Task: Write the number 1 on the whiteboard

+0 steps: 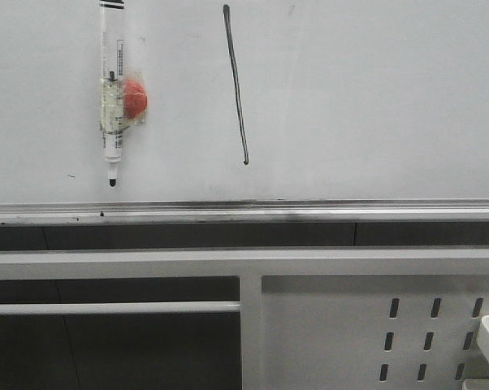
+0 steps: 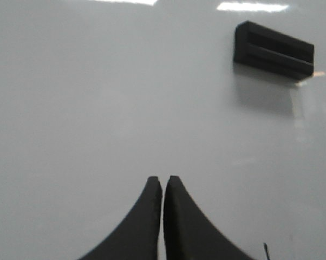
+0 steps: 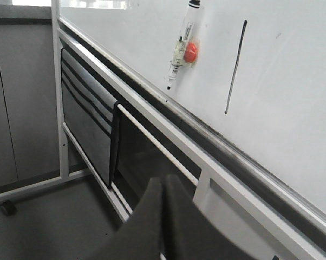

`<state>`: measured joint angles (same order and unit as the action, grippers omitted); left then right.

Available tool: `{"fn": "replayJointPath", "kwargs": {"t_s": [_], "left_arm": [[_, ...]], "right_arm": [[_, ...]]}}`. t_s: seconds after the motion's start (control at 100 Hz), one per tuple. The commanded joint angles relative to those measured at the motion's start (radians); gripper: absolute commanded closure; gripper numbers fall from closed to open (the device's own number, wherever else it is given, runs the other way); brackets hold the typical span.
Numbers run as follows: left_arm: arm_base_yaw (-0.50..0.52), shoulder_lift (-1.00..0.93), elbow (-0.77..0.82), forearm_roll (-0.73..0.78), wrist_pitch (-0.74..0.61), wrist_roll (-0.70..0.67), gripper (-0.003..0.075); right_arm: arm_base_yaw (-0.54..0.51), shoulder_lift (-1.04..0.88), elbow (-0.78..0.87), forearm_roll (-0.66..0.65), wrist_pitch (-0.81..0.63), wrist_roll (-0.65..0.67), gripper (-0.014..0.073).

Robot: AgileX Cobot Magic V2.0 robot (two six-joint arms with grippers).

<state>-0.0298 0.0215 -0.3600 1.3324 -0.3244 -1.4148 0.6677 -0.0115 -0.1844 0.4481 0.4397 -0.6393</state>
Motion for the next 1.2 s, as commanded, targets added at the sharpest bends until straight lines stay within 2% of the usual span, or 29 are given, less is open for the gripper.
{"fn": "replayJointPath", "kwargs": {"t_s": [0.0, 0.05, 0.13, 0.16, 0.2, 0.24, 0.31, 0.4, 0.49, 0.62, 0.68, 0.73, 0.85, 1.01, 1.19], "left_arm": [[0.007, 0.013, -0.013, -0.412, 0.069, 0.345, 0.0740], [0.007, 0.013, -0.012, -0.672, 0.141, 0.562, 0.0740], [0.007, 0.013, -0.012, -1.121, 0.346, 0.957, 0.0740], [0.009, 0.013, -0.012, -1.223, 0.426, 1.125, 0.0740], [0.013, 0.013, -0.012, -1.327, 0.550, 1.242, 0.0740], [0.013, 0.015, -0.007, -1.371, 0.647, 1.323, 0.0740], [0.013, 0.015, 0.016, -1.377, 0.713, 1.341, 0.0740], [0.013, 0.015, 0.077, -1.390, 0.661, 1.341, 0.0740], [0.013, 0.015, 0.170, -1.390, 0.517, 1.341, 0.0740], [0.013, 0.015, 0.333, -1.363, 0.197, 1.341, 0.0740], [0.013, 0.015, 0.405, -1.363, 0.099, 1.341, 0.0740], [0.013, 0.000, 0.392, -1.363, 0.202, 1.341, 0.0740], [0.013, -0.010, 0.399, -1.363, 0.283, 1.349, 0.0740], [0.013, -0.048, 0.399, -1.367, 0.448, 1.454, 0.0740], [0.013, -0.049, 0.399, -1.390, 0.487, 1.496, 0.0740]], "right_arm": [[-0.006, -0.013, -0.024, 0.010, -0.067, 0.002, 0.0663], [-0.006, -0.013, -0.024, 0.010, -0.067, 0.002, 0.0663], [-0.006, -0.013, -0.024, 0.010, -0.067, 0.002, 0.0663], [-0.006, -0.013, -0.024, 0.010, -0.067, 0.002, 0.0663], [-0.006, -0.013, -0.024, 0.010, -0.067, 0.002, 0.0663], [-0.006, -0.013, -0.024, 0.010, -0.067, 0.002, 0.0663], [-0.006, -0.013, -0.024, 0.010, -0.067, 0.002, 0.0663], [-0.006, -0.013, -0.024, 0.010, -0.067, 0.002, 0.0663], [-0.006, -0.013, -0.024, 0.010, -0.067, 0.002, 0.0663], [-0.006, -0.013, -0.024, 0.010, -0.067, 0.002, 0.0663], [-0.006, -0.013, -0.024, 0.010, -0.067, 0.002, 0.0663], [-0.006, -0.013, -0.024, 0.010, -0.067, 0.002, 0.0663], [-0.006, -0.013, -0.024, 0.010, -0.067, 0.002, 0.0663], [-0.006, -0.013, -0.024, 0.010, -0.067, 0.002, 0.0663], [-0.006, -0.013, -0.024, 0.010, -0.067, 0.002, 0.0663]]}}
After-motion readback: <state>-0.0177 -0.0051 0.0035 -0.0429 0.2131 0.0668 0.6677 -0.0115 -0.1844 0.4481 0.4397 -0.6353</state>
